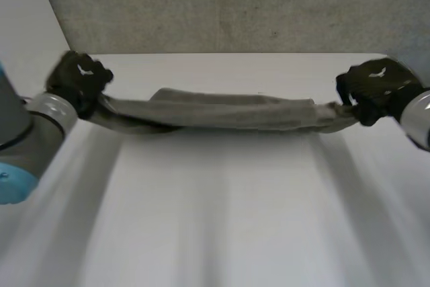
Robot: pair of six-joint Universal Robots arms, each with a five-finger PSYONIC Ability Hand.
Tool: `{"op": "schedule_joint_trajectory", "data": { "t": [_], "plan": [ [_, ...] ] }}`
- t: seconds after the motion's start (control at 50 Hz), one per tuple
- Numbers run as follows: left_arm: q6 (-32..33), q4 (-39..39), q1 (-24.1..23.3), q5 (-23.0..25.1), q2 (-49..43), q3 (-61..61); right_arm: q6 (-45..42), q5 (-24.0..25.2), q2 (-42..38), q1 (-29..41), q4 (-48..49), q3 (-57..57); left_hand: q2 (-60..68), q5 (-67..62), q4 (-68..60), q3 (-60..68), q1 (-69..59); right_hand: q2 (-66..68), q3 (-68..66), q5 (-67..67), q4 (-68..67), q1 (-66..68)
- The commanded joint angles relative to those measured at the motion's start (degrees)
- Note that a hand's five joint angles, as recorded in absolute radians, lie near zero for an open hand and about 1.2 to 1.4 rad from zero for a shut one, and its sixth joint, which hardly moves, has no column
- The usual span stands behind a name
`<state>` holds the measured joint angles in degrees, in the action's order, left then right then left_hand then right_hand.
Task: Fold the towel.
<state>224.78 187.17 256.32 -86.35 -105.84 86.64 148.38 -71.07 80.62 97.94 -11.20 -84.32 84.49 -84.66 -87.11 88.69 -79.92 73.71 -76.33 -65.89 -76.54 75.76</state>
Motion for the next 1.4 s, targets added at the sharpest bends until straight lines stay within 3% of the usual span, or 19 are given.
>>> {"op": "schedule_joint_trajectory", "data": {
  "t": [0.02,0.16,0.22,0.26,0.38,0.42,0.48,0.52,0.6,0.66,0.68,0.7,0.74,0.82,0.92,0.96,1.08,1.22,1.4],
  "plan": [
    [-1.88,1.0,0.14,-0.04,11.16,0.03,5.15,2.25,11.03,-0.73,-0.14,2.3,-4.64,14.8,7.25,-8.84,0.07,6.29,-3.67,-4.11,-3.46,4.24],
    [-8.39,2.5,-0.91,-0.04,14.08,-4.02,7.54,2.86,10.78,-1.08,-6.82,11.02,-4.81,14.97,7.42,-9.01,0.24,6.29,-3.67,-4.11,-3.46,4.24],
    [-8.57,1.88,-0.91,-0.04,10.74,-5.25,5.61,2.6,3.66,-0.29,-10.86,15.41,-5.14,15.31,7.76,-9.34,0.57,6.29,-3.67,-4.11,-3.46,4.24],
    [-6.65,-0.39,-1.0,-0.22,3.31,-6.74,-0.25,1.55,-3.95,0.93,-14.53,19.52,-5.31,15.47,7.93,-9.51,0.74,6.29,-3.67,-4.11,-3.46,4.24],
    [1.45,-6.47,-2.5,-1.01,-7.54,-12.11,-7.58,-0.57,-14.0,2.17,-18.59,25.43,-6.49,16.65,9.11,-10.69,1.92,6.29,-3.67,-4.11,-3.46,4.24],
    [6.26,-9.62,-4.86,-2.23,-14.45,-18.75,-8.98,-4.85,-21.17,3.04,-19.38,31.72,-8.0,18.16,10.62,-12.2,3.43,6.29,-3.67,-4.11,-3.46,4.24],
    [7.43,-10.42,-5.31,-3.3,-16.77,-22.74,-9.34,-6.98,-24.02,3.84,-19.38,35.54,-7.5,17.66,10.12,-11.7,2.93,6.29,-3.67,-4.11,-3.46,4.24],
    [6.99,-10.51,-5.4,-5.31,-18.96,-31.48,-10.21,-10.04,-27.79,5.68,-19.38,44.63,-7.16,17.33,9.78,-11.36,2.59,6.29,-3.67,-4.11,-3.46,4.24],
    [4.62,-9.72,-6.01,-6.2,-19.14,-41.2,-8.9,-11.2,-28.86,7.44,-16.92,54.26,-7.5,17.66,10.12,-11.7,2.93,6.29,-3.67,-4.11,-3.46,4.24],
    [-2.46,-5.88,-6.36,-6.63,-18.36,-50.82,-3.83,-11.9,-28.16,9.37,-5.65,57.86,-8.34,18.5,10.96,-12.54,3.77,6.29,-3.67,-4.11,-3.46,4.24],
    [-7.38,-3.59,-6.19,-7.25,-17.92,-54.7,0.64,-12.86,-25.98,9.64,1.72,55.77,-7.84,18.0,10.46,-12.04,3.27,6.29,-3.67,-4.11,-3.46,4.24],
    [-7.43,-3.57,-6.19,-7.25,-17.91,-54.74,0.68,-12.87,-25.96,9.64,1.8,55.75,-7.83,18.0,10.45,-12.04,3.27,6.29,-3.67,-4.11,-3.46,4.24],
    [-16.61,-1.12,-5.31,-8.56,-15.73,-60.07,8.03,-14.27,-14.68,9.12,13.96,47.1,-7.83,18.0,10.45,-12.04,3.27,6.29,-3.67,-4.11,-3.46,4.24],
    [-20.78,-1.54,-4.87,-8.13,-14.92,-62.29,9.39,-13.67,-8.74,6.84,15.95,41.1,-7.16,17.33,9.78,-11.37,2.6,6.29,-3.67,-4.11,-3.46,4.24],
    [-18.15,-6.64,-4.69,-5.93,-15.45,-59.92,9.3,-9.62,-9.61,5.51,7.51,38.09,-5.14,15.31,7.76,-9.34,0.57,6.29,-3.67,-4.11,-3.46,4.24],
    [-14.48,-10.06,-4.69,-2.18,-15.98,-53.89,8.77,-6.21,-9.52,5.51,2.0,34.59,-4.98,15.14,7.59,-9.18,0.41,6.29,-3.67,-4.11,-3.46,4.24],
    [-7.78,-9.98,-3.81,3.21,-15.8,-39.44,4.29,-3.11,-9.34,5.6,-0.05,27.45,-5.31,15.48,7.93,-9.51,0.74,6.29,-3.67,-4.11,-3.46,4.24],
    [3.8,0.8,-3.29,8.47,-15.8,-14.18,-11.15,-0.3,-11.27,5.6,-0.22,12.1,-6.82,16.98,9.44,-11.02,2.25,6.29,-3.67,-4.11,-3.46,4.24],
    [13.76,12.08,-2.76,9.27,-15.71,1.34,-14.08,-0.13,-14.35,4.81,1.09,3.02,-7.67,17.83,10.28,-11.87,3.1,6.29,-3.67,-4.11,-3.46,4.24]
  ]
}}
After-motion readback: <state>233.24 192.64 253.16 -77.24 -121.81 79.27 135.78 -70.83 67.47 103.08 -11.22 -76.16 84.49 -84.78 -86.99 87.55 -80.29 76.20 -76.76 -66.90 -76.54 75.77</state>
